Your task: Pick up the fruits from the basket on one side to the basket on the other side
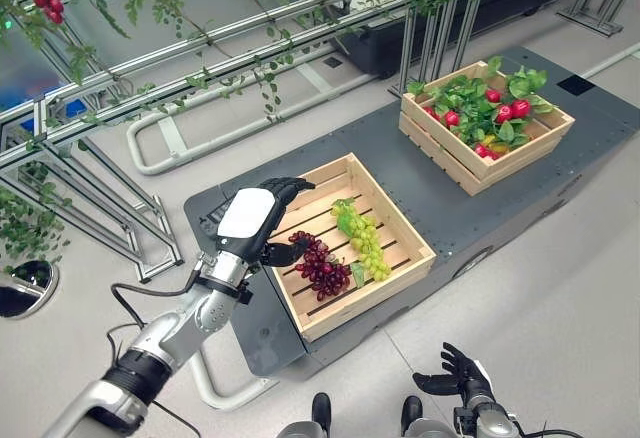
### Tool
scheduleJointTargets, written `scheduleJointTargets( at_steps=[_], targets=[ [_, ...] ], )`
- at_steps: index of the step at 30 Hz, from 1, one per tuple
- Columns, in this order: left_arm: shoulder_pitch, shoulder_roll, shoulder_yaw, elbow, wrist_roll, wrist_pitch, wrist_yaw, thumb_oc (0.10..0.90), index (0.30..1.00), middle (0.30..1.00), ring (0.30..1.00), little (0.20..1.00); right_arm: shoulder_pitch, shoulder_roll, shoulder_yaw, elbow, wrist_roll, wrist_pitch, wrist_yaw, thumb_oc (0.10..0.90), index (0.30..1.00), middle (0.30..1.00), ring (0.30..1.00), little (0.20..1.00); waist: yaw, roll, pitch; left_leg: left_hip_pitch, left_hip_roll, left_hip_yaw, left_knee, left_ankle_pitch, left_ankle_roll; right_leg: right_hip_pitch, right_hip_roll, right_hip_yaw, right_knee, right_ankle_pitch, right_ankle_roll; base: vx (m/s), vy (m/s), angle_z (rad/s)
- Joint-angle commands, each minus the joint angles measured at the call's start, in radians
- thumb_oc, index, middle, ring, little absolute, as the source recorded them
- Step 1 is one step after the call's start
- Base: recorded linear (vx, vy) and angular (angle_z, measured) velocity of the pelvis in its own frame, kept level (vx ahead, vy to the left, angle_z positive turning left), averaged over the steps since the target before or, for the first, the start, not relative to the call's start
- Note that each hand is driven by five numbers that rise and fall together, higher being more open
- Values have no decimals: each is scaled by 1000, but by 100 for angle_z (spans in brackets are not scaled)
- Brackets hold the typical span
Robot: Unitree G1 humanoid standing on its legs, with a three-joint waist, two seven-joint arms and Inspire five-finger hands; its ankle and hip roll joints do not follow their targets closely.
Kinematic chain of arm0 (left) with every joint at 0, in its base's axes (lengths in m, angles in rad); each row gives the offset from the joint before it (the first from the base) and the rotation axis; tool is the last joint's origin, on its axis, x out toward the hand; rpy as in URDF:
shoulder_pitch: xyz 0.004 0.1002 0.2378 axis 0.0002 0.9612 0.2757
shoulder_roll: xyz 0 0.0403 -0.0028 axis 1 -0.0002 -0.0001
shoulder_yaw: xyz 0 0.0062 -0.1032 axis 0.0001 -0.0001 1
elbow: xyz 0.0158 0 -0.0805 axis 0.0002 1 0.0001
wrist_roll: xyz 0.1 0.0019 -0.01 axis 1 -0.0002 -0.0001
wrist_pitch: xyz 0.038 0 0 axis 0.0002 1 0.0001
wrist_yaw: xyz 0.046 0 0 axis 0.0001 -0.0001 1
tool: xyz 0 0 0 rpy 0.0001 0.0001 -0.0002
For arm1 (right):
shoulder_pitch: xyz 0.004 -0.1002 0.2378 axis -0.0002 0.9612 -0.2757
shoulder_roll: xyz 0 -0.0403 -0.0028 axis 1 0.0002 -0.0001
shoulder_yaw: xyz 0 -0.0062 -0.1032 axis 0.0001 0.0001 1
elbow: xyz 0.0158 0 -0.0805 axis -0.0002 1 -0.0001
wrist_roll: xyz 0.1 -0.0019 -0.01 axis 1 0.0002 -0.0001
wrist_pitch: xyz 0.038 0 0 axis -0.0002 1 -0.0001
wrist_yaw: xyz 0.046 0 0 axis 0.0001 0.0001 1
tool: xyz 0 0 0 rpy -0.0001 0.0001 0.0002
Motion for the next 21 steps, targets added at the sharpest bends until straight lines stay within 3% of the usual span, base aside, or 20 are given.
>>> scheduleJointTargets(
  at_steps=[1,3,5,9,15,21],
  targets=[
    [-257,59,-13,95,36,30,85,800,900,900,900,900,-115,-81,-33,-17,36,-69,34,800,900,900,900,900,-37,-16,80,-100,-31,66,191,-72,-25,-117,-14,74,229,-81,-55,-251,146,-11],
    [-291,64,-40,130,51,32,94,800,900,900,900,900,-138,-91,-32,-8,44,-70,41,800,900,900,900,900,-40,-18,100,-127,-31,74,229,-81,-23,-148,-17,78,266,-90,-60,-201,101,-8],
    [-379,85,-95,212,70,41,105,800,900,900,900,900,-181,-114,-17,-2,70,-68,53,800,900,900,900,900,-53,-32,155,-210,-23,83,349,-107,-19,-225,-24,93,365,-110,-74,-212,86,-8],
    [-475,101,-154,294,96,41,74,800,900,900,900,900,-208,-122,-3,-7,84,-63,53,800,900,900,900,900,-61,-49,191,-293,-17,84,441,-132,-11,-304,-24,106,445,-128,-84,-122,30,-1],
    [-599,115,-236,354,132,58,-18,800,900,900,900,900,-259,-126,7,-22,97,-54,49,800,900,900,900,900,-66,-70,242,-384,-9,81,521,-148,-2,-390,-19,121,517,-135,-83,-122,6,0],
    [-651,129,-257,393,158,85,-70,800,900,900,900,900,-301,-136,12,-25,94,-33,34,800,900,900,900,900,-62,-84,282,-450,-2,82,582,-157,2,-444,-13,127,571,-144,-80,-79,13,-2]
  ],
)
